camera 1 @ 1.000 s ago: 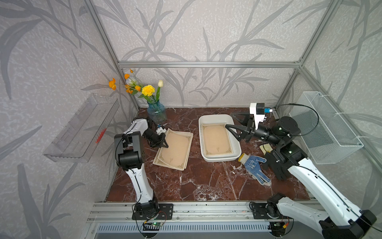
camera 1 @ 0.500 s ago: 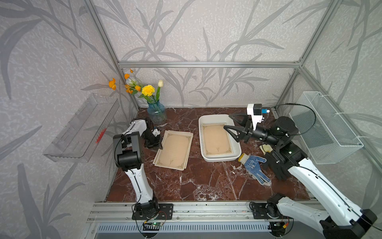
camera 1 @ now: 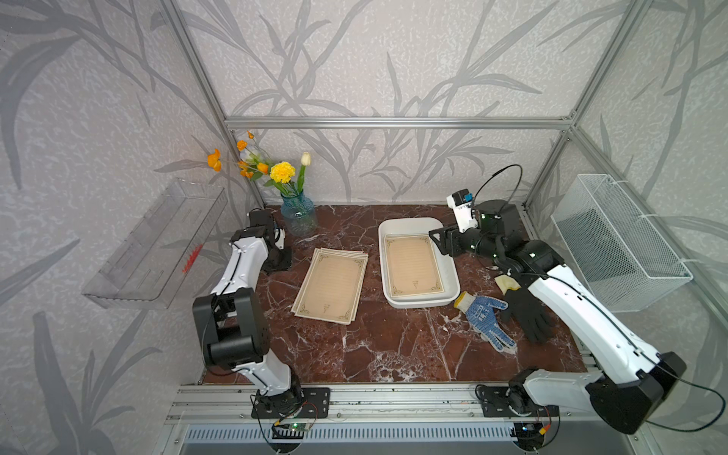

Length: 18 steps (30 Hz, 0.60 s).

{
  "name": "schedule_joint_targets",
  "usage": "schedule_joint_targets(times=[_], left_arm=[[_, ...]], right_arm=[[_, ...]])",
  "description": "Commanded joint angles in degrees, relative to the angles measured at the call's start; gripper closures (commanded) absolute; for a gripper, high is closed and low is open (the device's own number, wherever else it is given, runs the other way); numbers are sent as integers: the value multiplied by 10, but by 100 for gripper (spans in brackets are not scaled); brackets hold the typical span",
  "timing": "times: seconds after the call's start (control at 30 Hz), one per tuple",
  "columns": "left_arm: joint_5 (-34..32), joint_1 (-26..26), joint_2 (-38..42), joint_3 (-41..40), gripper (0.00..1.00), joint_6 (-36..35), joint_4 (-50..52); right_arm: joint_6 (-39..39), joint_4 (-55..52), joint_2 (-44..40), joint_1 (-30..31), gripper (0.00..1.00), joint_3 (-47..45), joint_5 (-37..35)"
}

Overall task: Take out the stationery paper from the storage box
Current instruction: Place the stationery paper at the center of the board, then pick up the stationery paper from the storage box.

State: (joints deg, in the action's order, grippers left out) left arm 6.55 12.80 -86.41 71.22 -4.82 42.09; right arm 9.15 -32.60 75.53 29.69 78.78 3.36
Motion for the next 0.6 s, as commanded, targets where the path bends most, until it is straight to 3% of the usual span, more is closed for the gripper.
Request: schedule_joint_targets(times=[0.0, 0.1, 0.27, 0.43, 0.57], left_arm=[[29, -9, 88, -65, 61, 12, -142], [61, -41, 170, -147, 50, 11, -257], [122, -132, 230, -205, 38, -5, -346], [205, -188, 185, -205, 33, 96, -405], [213, -226, 96, -173, 32, 189, -414]], right_arm=[[-2, -53, 13, 0, 37, 8, -51], [-2, -75, 44, -1, 38, 20, -68], [2, -81, 86, -1, 42, 16, -86], [22, -79, 132, -3, 42, 7, -94], [50, -77, 174, -11, 42, 3, -88]])
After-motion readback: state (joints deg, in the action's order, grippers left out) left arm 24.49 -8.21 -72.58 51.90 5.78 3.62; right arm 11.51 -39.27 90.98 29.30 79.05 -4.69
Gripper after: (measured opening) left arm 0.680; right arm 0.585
